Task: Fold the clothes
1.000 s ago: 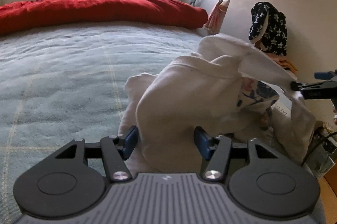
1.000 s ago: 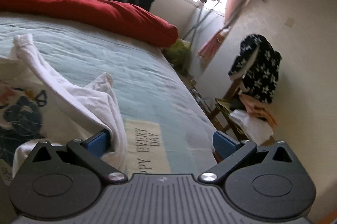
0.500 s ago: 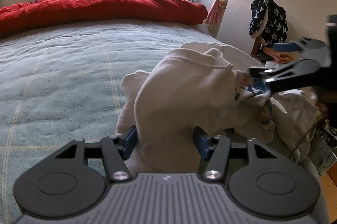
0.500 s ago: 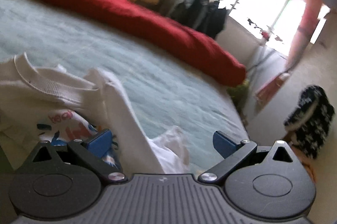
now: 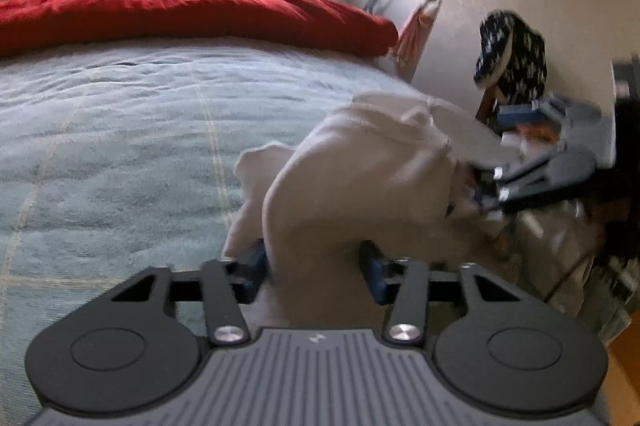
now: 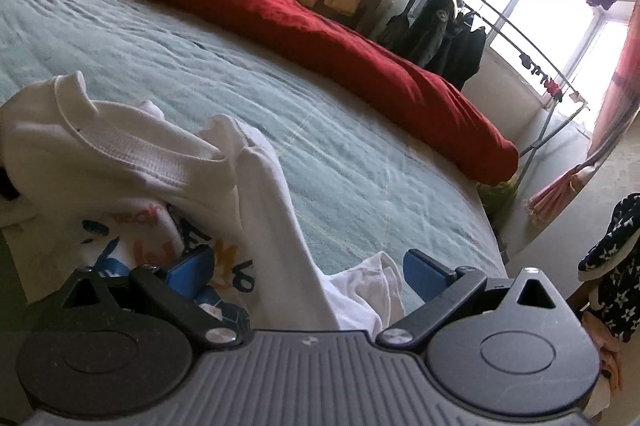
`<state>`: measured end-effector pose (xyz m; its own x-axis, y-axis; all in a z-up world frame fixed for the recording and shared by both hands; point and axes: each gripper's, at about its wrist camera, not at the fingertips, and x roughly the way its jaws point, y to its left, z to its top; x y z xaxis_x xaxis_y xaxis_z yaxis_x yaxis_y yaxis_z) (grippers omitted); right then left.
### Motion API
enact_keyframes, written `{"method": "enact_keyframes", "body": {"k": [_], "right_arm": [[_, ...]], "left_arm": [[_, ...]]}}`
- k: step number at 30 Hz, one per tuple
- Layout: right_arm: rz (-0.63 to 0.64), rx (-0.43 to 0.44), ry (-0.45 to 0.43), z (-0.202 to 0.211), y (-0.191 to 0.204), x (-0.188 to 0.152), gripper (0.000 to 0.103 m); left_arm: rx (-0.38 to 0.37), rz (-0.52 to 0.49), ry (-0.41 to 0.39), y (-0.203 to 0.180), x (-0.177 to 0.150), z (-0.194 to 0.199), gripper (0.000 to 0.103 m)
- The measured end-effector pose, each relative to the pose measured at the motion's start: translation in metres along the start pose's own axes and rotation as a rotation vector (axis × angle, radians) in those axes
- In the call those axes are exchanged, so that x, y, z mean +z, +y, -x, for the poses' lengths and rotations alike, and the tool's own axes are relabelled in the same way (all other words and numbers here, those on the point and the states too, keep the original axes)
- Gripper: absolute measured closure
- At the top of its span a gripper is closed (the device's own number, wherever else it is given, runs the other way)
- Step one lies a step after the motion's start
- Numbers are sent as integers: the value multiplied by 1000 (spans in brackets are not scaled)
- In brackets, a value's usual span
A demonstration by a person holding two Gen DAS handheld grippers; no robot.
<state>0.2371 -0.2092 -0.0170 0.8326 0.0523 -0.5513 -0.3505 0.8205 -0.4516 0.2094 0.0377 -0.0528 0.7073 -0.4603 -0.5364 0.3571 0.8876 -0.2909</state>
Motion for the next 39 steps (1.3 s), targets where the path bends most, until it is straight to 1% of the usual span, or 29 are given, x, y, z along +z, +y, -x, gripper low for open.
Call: {"method": "enact_keyframes", "body": {"k": [1,2,5,6,7,8,9,11,12,13,14,16,22,25,26,28,31,32,33,35,37,39], "right_arm": [[2,-3,-5,1,0,-1,1],[5,-5,-9,2,0,-2,1],[25,-6,-29,5,2,-3,1],[23,-4,-30,5,1,-3,1],[21,-1,-30,6,1,-4,1],[18,1,-31,6,0,-4,1],[16,4,-32,6,0,-4,1],[17,8,-36,7,0,-4,0],[18,10,-38,7,1,-5,0],[24,13,-40,7,1,-5,0],[32,15,-43,7,1,-5,0],[48,24,-41,6,-1,-3,0],[79,48,-22,2,-8,10,0],[102,27,34,-12,-9,17,0],[110,17,55,-17,-9,19,0],[121,12,93,-27,-9,23,0],[113,27,135,-43,-10,27,0],[103,40,144,-49,-10,28,0],[93,54,152,-54,-11,30,0],[67,71,196,-65,-15,31,0],[72,61,222,-68,-18,31,0],[80,35,239,-69,-21,30,0]], "left_arm": [[-31,-4,-18,-5,1,4,67],[-49,-33,-27,-11,0,7,67],[-72,-176,-35,-33,-5,14,64],[-52,-208,-32,-38,-8,13,64],[-14,-210,-24,-37,-10,9,65],[9,-178,-12,-31,-11,5,67],[6,-123,7,-23,-11,1,67],[-38,-37,34,-14,-13,-4,68],[-58,-31,39,-14,-13,-5,78],[-56,-62,32,-18,-13,-4,88],[-43,-102,20,-23,-12,-3,95],[4,-146,-8,-26,-4,1,95],[101,-164,-83,-7,36,12,96],[117,-162,-129,-3,53,17,96],[107,-157,-138,-3,56,18,95],[78,-152,-114,-6,53,12,93],[72,-162,-67,-9,35,-2,91],[71,-153,-49,-8,30,-6,87],[70,-141,-32,-6,24,-8,85],[68,-124,4,-1,14,-12,81],[71,-123,35,3,8,-16,80],[70,-144,59,2,6,-21,82]]}}
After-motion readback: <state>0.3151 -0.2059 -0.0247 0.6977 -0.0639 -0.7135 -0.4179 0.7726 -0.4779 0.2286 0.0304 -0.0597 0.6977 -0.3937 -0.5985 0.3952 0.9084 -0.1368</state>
